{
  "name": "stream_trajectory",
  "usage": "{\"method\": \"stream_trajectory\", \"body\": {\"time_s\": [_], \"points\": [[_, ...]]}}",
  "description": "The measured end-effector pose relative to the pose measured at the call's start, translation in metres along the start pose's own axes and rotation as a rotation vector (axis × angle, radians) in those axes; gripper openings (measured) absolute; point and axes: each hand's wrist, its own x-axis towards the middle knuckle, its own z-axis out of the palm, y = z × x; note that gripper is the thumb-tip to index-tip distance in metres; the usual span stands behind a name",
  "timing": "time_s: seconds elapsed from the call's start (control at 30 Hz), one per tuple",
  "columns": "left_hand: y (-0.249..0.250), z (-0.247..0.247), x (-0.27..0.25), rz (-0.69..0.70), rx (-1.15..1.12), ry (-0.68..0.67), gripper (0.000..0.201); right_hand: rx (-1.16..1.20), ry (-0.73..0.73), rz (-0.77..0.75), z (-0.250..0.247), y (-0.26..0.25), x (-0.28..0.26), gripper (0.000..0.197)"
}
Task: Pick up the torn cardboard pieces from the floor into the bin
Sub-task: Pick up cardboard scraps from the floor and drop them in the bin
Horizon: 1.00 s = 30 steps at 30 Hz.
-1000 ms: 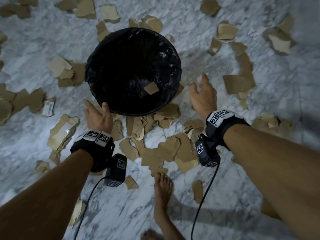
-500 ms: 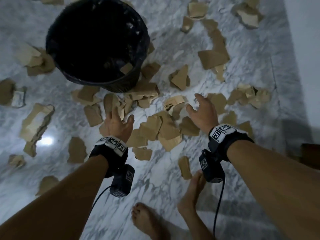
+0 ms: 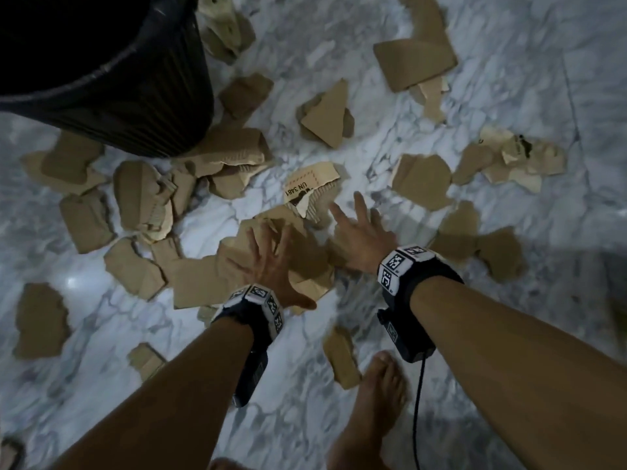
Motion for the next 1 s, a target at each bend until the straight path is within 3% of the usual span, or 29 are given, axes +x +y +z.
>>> {"method": "stream_trajectory", "body": {"time_s": [0.1, 0.2, 0.37, 0.53, 0.77, 0.87, 1.0], "points": [[0.008, 0.019, 0.016, 0.007, 0.033, 0.023, 0.153, -0.122, 0.036, -0.073, -0.003, -0.004, 0.02, 0.103], [0.01, 0.021, 0.03, 0.018, 0.071, 0.062, 0.152, -0.233, 0.128, -0.17, -0.012, -0.008, 0.039, 0.117], [0.001, 0.015, 0.044, 0.035, 0.075, 0.08, 0.141, -0.307, 0.039, -0.259, -0.018, -0.01, 0.061, 0.13], [-0.001, 0.012, 0.039, 0.061, 0.108, 0.097, 0.129, -0.3, 0.142, -0.306, -0.02, -0.012, 0.05, 0.105], [0.001, 0.023, 0.031, 0.094, 0.213, 0.025, 0.145, 0.052, 0.2, -0.271, -0.003, -0.006, 0.037, 0.083], [0.002, 0.023, 0.029, 0.135, 0.246, 0.036, 0.133, 0.18, 0.231, -0.246, 0.004, -0.008, 0.031, 0.066], [-0.001, 0.02, 0.022, 0.171, 0.221, 0.052, 0.11, 0.147, 0.287, -0.215, 0.002, -0.013, 0.027, 0.044]]}}
